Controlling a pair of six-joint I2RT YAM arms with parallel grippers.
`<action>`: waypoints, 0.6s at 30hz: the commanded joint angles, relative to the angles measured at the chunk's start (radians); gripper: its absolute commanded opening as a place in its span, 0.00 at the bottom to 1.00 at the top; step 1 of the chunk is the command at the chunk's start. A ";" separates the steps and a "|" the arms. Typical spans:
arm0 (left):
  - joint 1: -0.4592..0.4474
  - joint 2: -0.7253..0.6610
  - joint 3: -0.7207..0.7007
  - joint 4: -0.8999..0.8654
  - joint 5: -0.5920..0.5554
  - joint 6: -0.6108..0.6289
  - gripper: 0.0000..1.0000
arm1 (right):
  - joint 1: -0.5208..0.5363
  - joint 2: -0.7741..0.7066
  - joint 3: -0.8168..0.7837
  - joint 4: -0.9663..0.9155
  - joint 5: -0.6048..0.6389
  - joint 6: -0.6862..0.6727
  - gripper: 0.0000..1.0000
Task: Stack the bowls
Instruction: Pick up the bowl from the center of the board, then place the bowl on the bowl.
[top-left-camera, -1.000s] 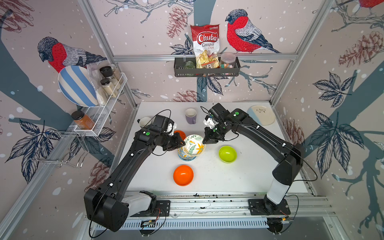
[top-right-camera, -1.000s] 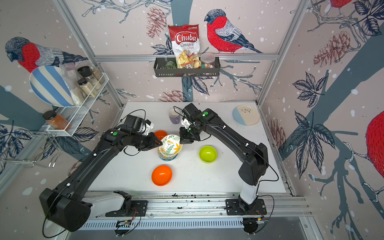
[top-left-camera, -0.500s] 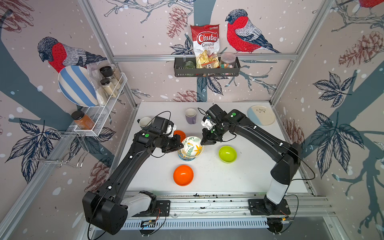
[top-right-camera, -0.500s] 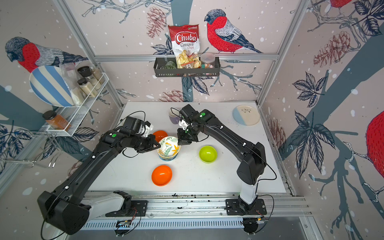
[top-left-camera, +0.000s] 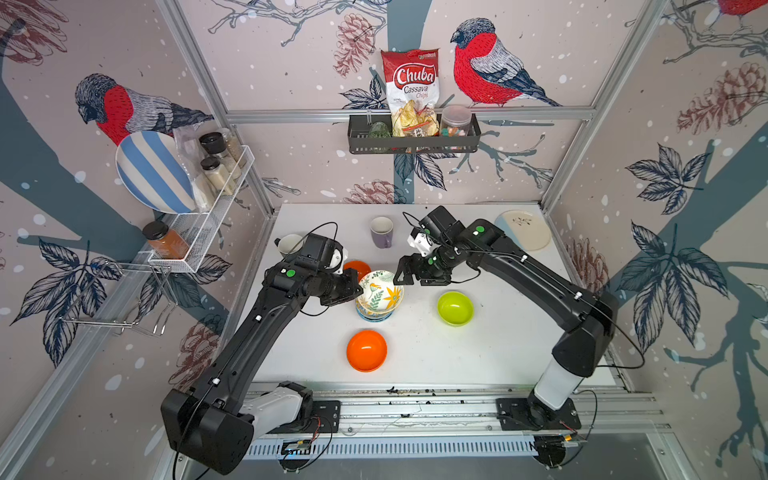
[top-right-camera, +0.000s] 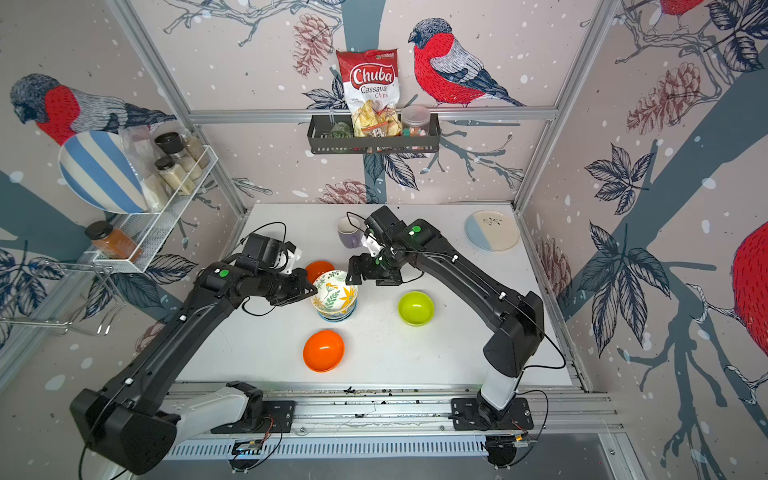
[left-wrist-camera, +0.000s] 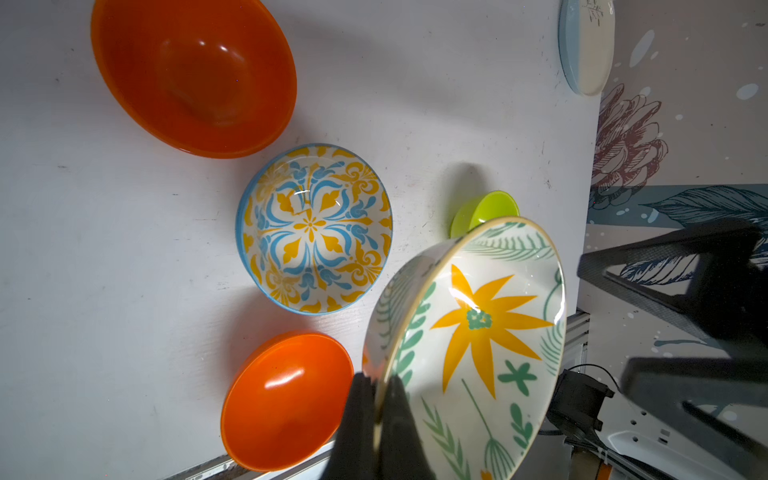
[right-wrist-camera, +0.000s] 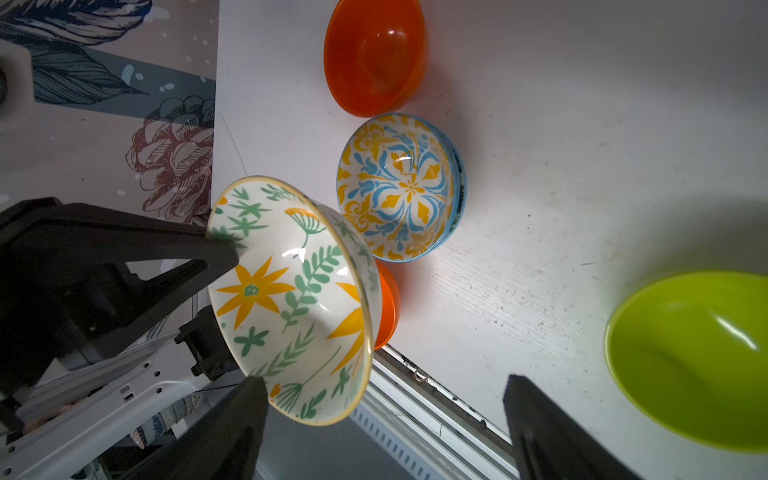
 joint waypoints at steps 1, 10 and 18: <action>0.008 -0.010 0.001 0.034 -0.010 -0.003 0.00 | -0.033 -0.043 -0.022 0.043 0.082 0.007 0.91; 0.048 -0.012 -0.028 0.044 -0.030 -0.006 0.00 | -0.176 -0.216 -0.172 0.139 0.121 0.037 0.90; 0.071 -0.004 -0.066 0.123 -0.026 -0.041 0.00 | -0.199 -0.267 -0.239 0.151 0.135 0.036 0.88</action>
